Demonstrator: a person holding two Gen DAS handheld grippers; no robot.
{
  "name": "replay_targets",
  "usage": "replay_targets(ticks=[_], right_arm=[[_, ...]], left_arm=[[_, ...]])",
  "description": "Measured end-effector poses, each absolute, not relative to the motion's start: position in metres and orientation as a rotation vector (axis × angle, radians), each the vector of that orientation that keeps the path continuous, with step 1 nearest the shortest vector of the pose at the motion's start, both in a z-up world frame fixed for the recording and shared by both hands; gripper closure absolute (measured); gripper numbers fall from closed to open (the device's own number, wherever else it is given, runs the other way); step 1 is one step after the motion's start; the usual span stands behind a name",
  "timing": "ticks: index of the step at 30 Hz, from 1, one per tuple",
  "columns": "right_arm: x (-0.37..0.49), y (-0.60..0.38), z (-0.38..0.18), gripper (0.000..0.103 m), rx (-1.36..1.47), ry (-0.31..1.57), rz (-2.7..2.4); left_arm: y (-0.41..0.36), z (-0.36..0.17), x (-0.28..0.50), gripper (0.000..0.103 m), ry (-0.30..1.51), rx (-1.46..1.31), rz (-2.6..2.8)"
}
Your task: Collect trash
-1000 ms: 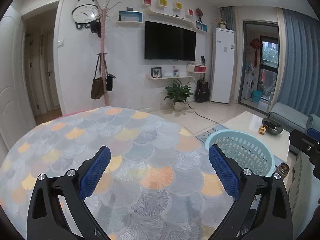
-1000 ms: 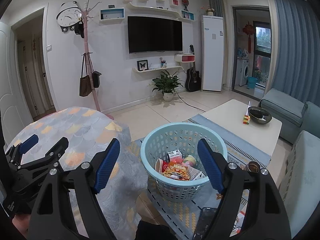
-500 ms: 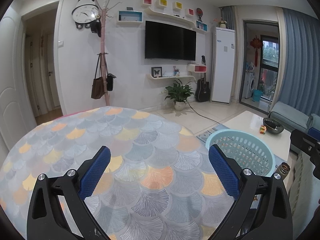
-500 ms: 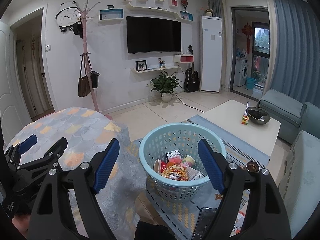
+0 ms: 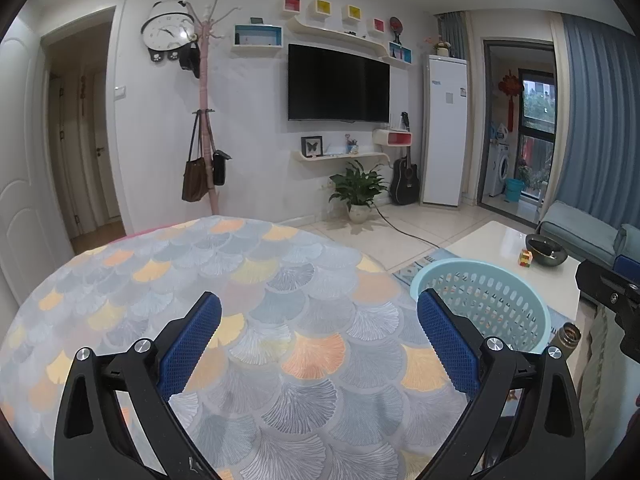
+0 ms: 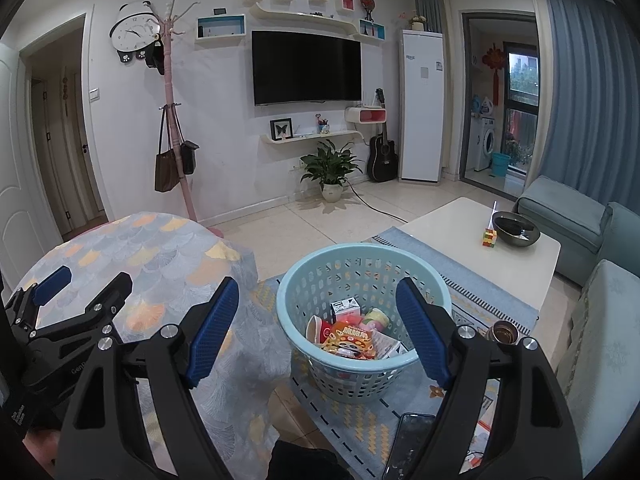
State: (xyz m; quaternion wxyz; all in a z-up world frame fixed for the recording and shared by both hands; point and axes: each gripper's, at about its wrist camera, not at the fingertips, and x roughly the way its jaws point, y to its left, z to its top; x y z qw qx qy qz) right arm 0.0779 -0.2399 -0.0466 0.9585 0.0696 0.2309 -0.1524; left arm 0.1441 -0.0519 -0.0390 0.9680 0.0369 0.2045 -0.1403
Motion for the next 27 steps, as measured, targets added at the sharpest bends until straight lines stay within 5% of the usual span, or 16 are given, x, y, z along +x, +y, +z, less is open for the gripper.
replay_targets(ticks=[27], right_arm=[[0.0747,-0.2395,-0.0490,0.026,0.141,0.462,-0.308]], left_arm=[[-0.0507,-0.0387,0.1448,0.008,0.390,0.088,-0.292]])
